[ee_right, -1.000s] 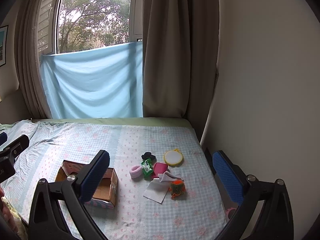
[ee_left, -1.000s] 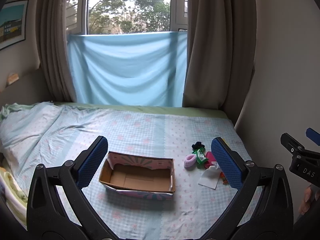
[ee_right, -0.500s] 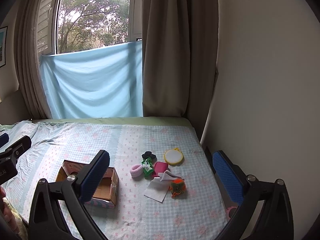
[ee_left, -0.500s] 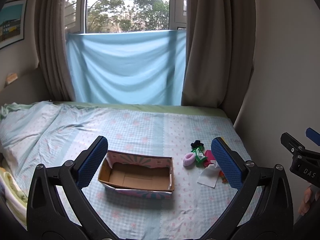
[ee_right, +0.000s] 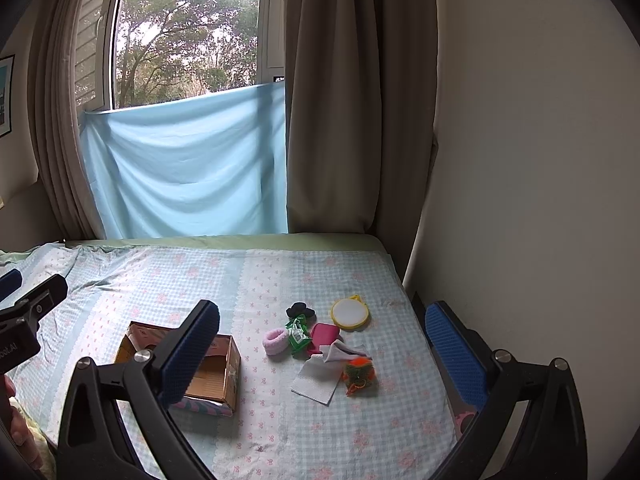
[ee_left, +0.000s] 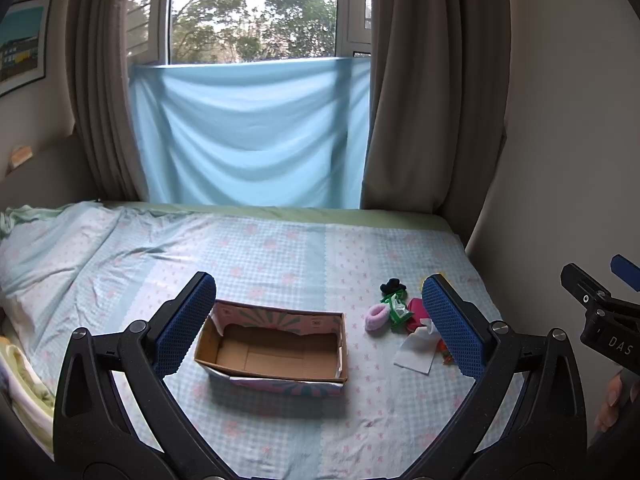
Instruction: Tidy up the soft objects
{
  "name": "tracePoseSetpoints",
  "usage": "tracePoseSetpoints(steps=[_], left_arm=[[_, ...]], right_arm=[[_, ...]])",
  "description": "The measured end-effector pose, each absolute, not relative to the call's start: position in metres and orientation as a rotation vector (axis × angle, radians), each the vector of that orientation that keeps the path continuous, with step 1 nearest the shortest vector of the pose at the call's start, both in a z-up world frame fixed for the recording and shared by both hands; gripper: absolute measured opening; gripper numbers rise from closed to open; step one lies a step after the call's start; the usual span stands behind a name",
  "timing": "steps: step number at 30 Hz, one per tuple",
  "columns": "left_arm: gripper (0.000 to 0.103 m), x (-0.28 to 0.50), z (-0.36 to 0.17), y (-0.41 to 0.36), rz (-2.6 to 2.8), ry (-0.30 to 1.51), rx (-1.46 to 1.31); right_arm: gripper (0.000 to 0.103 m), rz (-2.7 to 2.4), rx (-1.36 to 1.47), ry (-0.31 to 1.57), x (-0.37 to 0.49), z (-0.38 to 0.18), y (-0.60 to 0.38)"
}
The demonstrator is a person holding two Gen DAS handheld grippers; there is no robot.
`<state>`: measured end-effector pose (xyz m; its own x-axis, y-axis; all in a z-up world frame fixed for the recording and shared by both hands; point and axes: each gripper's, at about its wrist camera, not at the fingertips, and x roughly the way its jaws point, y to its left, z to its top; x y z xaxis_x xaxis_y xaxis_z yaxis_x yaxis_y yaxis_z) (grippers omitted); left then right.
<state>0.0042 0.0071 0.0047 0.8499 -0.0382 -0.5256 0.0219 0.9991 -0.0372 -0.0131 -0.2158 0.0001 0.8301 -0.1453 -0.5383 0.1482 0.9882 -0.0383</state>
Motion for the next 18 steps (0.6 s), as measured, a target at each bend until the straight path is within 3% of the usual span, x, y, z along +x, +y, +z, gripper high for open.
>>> tracePoseSetpoints(steps=[12, 18], left_arm=[[0.102, 0.024, 0.005, 0.009, -0.068, 0.607, -0.011], [0.102, 0.070, -0.030, -0.007, -0.157, 0.718, -0.013]], right_arm=[[0.103, -0.150, 0.015, 0.590, -0.006, -0.001, -0.216], [0.103, -0.199, 0.059, 0.653, 0.016, -0.020, -0.230]])
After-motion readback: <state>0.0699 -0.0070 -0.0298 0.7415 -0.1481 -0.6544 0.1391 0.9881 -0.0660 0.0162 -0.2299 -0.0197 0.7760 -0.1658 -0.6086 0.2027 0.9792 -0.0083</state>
